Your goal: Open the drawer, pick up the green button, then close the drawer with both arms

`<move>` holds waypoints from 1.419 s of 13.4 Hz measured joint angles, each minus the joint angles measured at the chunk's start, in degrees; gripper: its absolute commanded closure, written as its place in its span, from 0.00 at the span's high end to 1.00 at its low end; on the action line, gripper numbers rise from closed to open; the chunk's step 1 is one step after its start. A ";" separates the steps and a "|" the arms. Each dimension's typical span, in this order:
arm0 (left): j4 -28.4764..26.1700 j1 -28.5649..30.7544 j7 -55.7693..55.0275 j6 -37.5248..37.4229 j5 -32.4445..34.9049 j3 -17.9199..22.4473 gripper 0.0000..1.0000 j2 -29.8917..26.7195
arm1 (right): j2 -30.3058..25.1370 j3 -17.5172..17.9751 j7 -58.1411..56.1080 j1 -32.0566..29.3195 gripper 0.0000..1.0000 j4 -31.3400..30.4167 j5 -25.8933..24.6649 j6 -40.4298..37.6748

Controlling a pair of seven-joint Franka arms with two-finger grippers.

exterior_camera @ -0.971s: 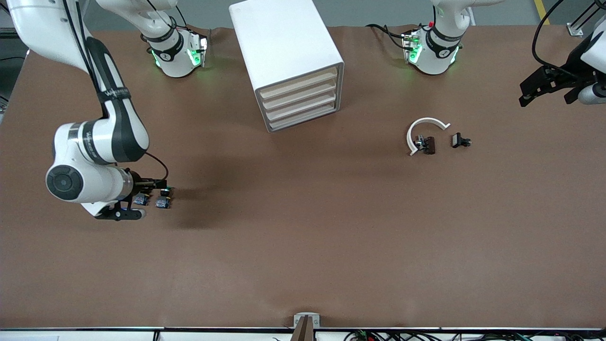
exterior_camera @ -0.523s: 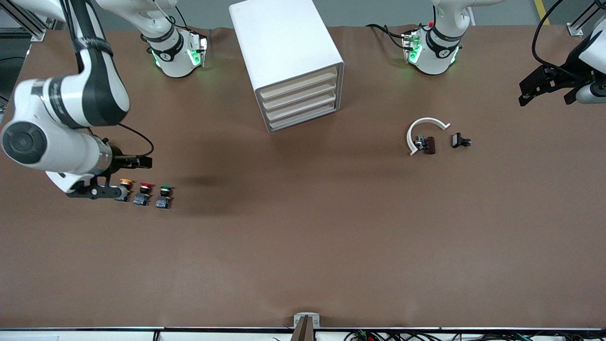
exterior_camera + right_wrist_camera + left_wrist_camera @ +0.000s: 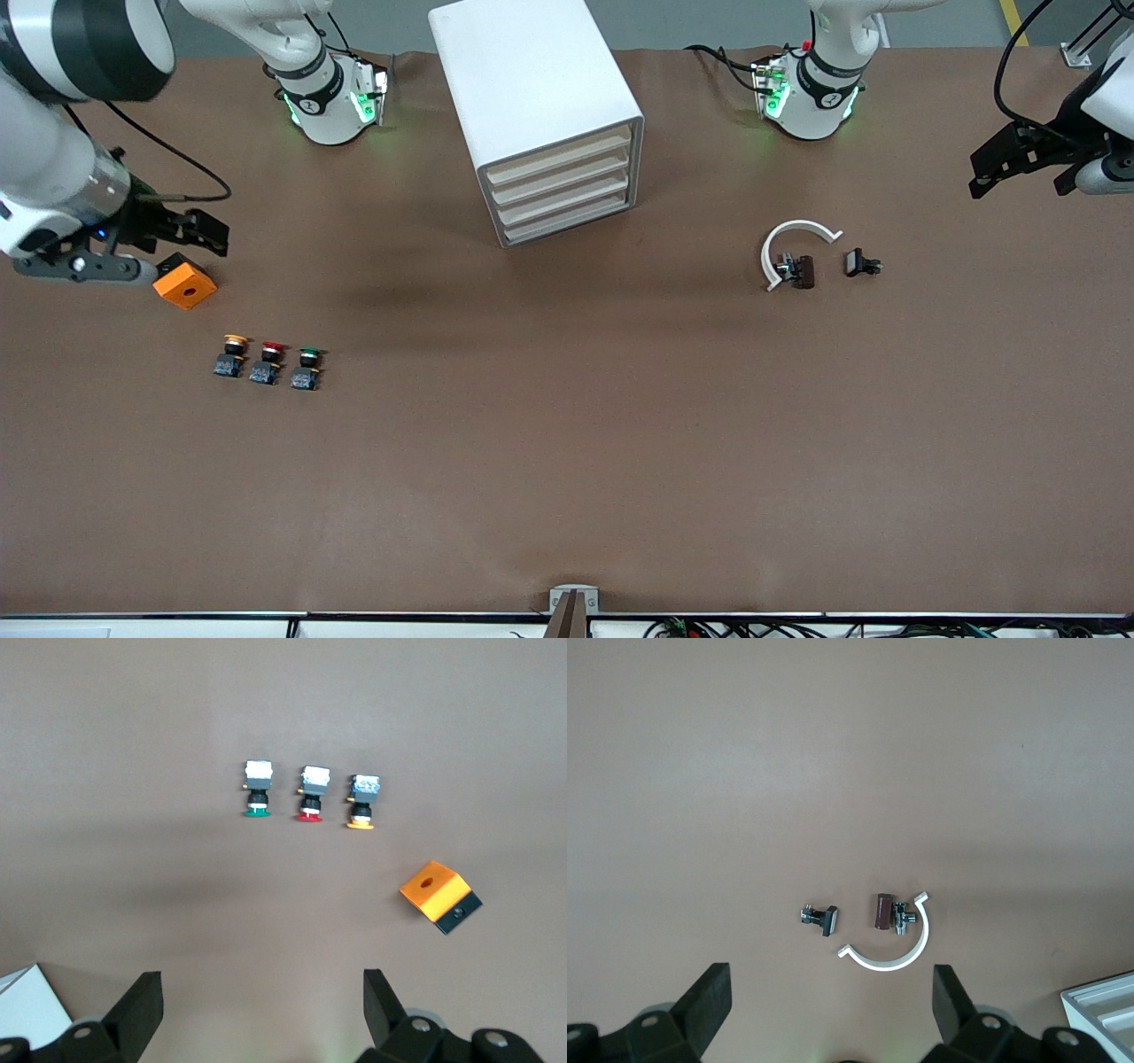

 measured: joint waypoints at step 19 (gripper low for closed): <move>2.23 -0.12 -0.40 -1.65 0.00 0.08 1.00 0.84 | -3.47 -1.68 -6.30 -4.73 1.00 9.73 1.91 -5.42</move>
